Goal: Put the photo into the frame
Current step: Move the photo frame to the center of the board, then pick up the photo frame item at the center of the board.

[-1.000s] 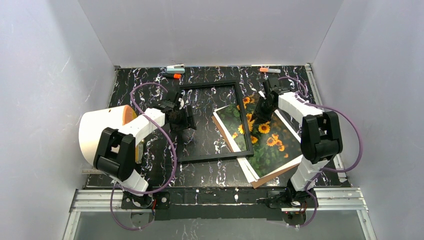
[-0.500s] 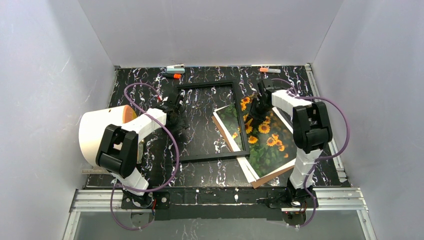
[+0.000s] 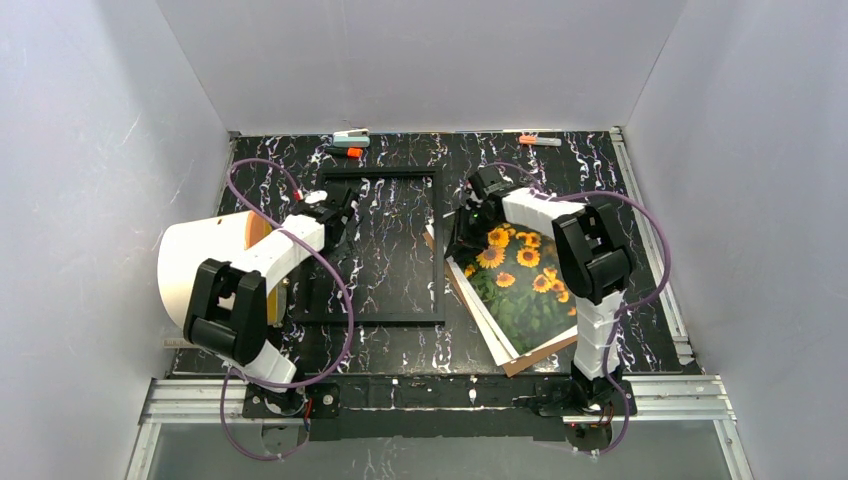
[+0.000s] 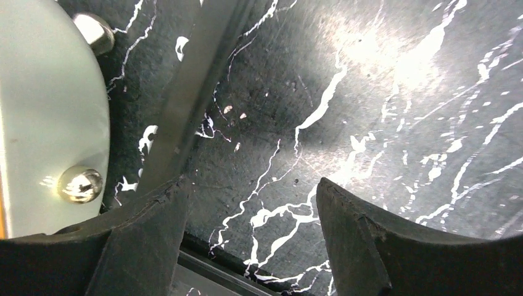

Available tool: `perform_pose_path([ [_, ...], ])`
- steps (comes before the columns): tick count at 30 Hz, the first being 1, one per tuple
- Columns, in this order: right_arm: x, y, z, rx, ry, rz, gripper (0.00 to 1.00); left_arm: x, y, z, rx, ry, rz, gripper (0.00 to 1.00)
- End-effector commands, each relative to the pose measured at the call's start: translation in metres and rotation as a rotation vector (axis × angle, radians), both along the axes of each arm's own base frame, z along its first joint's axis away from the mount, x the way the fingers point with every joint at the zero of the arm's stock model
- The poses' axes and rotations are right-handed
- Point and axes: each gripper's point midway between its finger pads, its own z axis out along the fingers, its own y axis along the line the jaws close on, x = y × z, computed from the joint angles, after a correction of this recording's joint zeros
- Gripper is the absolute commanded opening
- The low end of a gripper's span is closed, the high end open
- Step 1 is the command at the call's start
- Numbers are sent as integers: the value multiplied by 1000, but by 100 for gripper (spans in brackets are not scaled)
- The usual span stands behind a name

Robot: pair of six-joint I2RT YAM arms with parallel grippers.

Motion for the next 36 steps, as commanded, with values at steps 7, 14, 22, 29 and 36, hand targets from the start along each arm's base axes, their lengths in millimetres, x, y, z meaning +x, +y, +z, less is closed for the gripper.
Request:
perform_pose_path([
  [7,11,57,10,79,-87,89,38,31,-40,50,-184,-119,-166,76],
  [14,21,-8,42,-114,-206,-52,48,42,-92,73,-411,-175,-334,76],
  [22,58,-167,51,-262,-246,-361,60,49,-169,102,-610,-234,-549,79],
  [29,103,-254,43,-263,-289,-498,66,59,-253,92,-703,-225,-687,79],
  [36,120,-291,14,-209,-241,-445,67,49,-346,73,-706,-183,-914,78],
])
